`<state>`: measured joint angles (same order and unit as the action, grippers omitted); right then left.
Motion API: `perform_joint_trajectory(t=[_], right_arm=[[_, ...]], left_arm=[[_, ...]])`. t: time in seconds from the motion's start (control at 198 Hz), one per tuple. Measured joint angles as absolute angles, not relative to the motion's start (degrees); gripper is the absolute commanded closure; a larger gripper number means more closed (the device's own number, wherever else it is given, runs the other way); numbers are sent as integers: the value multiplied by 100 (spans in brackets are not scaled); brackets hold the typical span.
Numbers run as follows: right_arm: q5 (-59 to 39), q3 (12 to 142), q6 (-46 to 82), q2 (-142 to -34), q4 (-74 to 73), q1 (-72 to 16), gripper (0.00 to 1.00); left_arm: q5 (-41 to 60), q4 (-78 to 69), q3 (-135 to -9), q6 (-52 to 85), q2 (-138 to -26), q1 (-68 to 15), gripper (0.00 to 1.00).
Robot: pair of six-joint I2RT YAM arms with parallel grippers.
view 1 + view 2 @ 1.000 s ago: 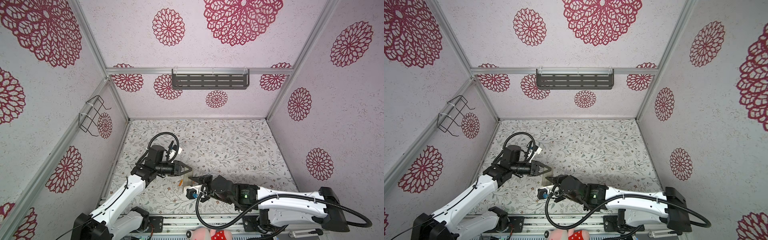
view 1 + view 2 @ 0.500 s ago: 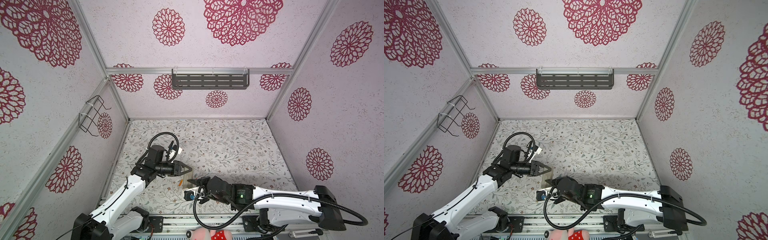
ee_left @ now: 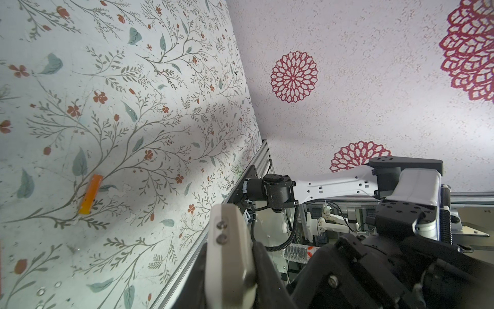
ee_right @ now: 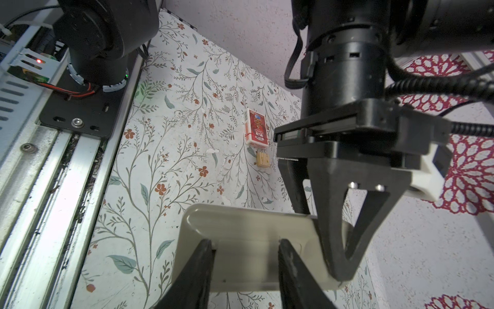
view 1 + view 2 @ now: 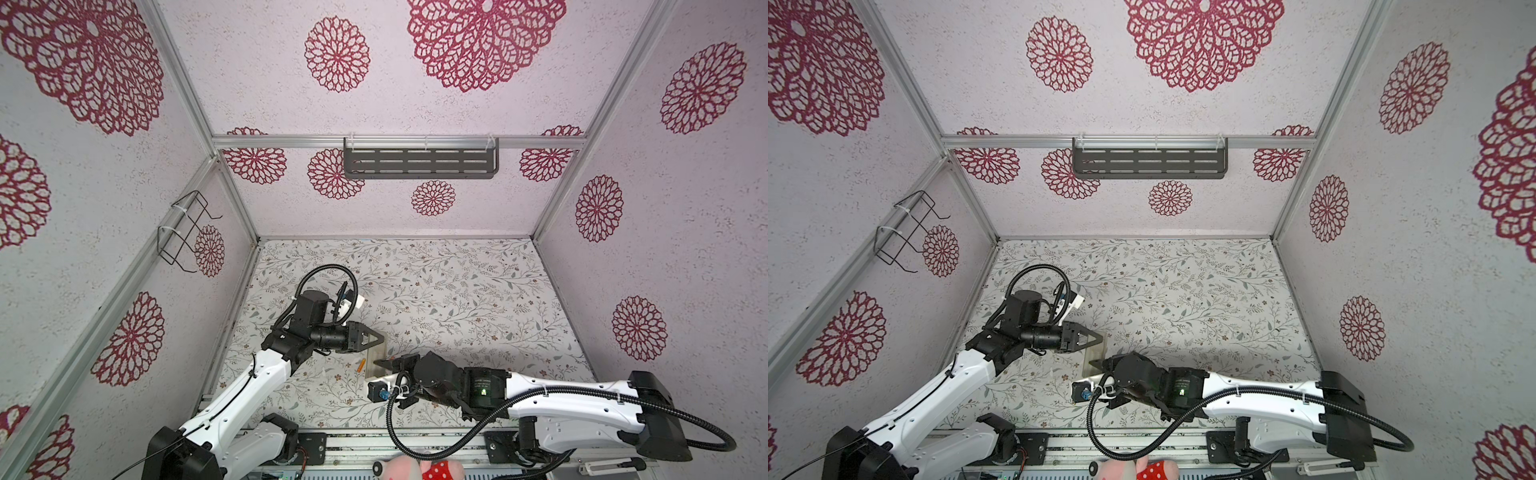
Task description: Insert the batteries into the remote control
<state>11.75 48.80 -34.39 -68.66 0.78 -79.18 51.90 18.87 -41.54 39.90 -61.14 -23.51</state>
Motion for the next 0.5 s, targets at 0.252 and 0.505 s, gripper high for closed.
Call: perform_joint_trajectory(t=[0.252, 0.505], right_arm=[[1240, 4880, -3446, -6980, 75, -7918, 58], [1295, 4880, -3448, -6980, 75, -7920, 58]], left_arm=[[5131, 1885, -4154, 3927, -6119, -2340, 100], [5133, 1872, -4154, 3922, -6121, -2329, 100]])
